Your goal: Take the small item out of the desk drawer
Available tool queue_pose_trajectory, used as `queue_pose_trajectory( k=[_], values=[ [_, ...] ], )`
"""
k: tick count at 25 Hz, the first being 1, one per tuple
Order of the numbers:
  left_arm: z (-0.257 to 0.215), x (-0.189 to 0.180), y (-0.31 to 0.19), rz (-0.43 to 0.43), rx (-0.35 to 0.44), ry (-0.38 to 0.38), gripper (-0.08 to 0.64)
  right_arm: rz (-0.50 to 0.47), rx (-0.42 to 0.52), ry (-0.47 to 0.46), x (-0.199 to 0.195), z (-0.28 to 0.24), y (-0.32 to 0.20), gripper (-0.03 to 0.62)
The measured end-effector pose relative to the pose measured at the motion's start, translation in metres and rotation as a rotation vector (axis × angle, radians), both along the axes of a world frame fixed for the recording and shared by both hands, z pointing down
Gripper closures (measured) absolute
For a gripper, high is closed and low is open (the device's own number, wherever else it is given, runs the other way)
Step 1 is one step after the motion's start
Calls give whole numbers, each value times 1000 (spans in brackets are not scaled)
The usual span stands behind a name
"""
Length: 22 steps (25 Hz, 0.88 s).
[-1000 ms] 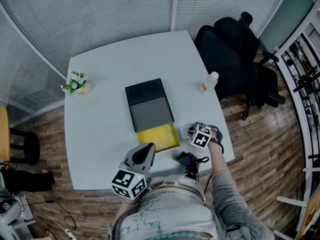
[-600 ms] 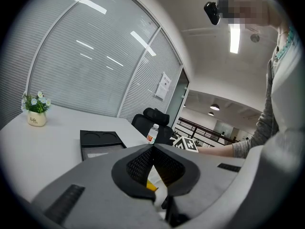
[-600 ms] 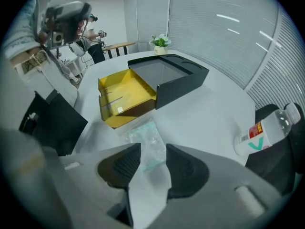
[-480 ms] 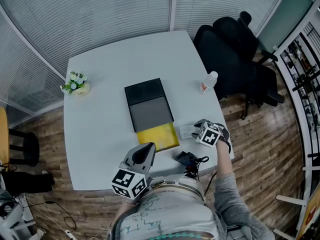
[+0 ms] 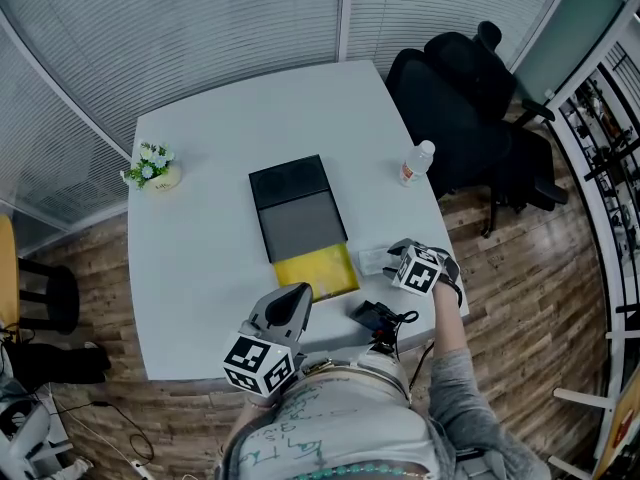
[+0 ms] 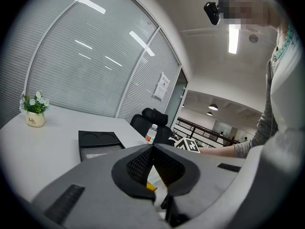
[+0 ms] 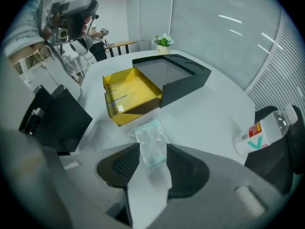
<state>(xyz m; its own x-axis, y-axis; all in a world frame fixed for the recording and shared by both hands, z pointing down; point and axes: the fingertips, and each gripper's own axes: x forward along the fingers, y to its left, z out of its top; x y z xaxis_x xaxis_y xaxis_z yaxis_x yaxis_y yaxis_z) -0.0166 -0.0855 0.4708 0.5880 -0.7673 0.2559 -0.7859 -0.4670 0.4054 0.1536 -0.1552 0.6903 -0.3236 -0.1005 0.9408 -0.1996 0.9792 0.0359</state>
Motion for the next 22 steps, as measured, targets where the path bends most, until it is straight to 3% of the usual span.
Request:
queue_pose_trajectory(
  k=[10, 14, 16, 22],
  values=[
    [-1, 3, 2, 6, 2, 3, 562, -12, 64, -54, -17, -30, 6, 454],
    [-2, 3, 3, 4, 4, 5, 562, -43, 112, -51, -21, -44, 8, 522],
    [-1, 3, 4, 3, 6, 6, 561, -57, 127, -55, -24, -50, 10, 589],
    [-2, 2, 4, 6, 9, 8, 561, -86, 123, -52, -30, -56, 17, 589]
  ],
)
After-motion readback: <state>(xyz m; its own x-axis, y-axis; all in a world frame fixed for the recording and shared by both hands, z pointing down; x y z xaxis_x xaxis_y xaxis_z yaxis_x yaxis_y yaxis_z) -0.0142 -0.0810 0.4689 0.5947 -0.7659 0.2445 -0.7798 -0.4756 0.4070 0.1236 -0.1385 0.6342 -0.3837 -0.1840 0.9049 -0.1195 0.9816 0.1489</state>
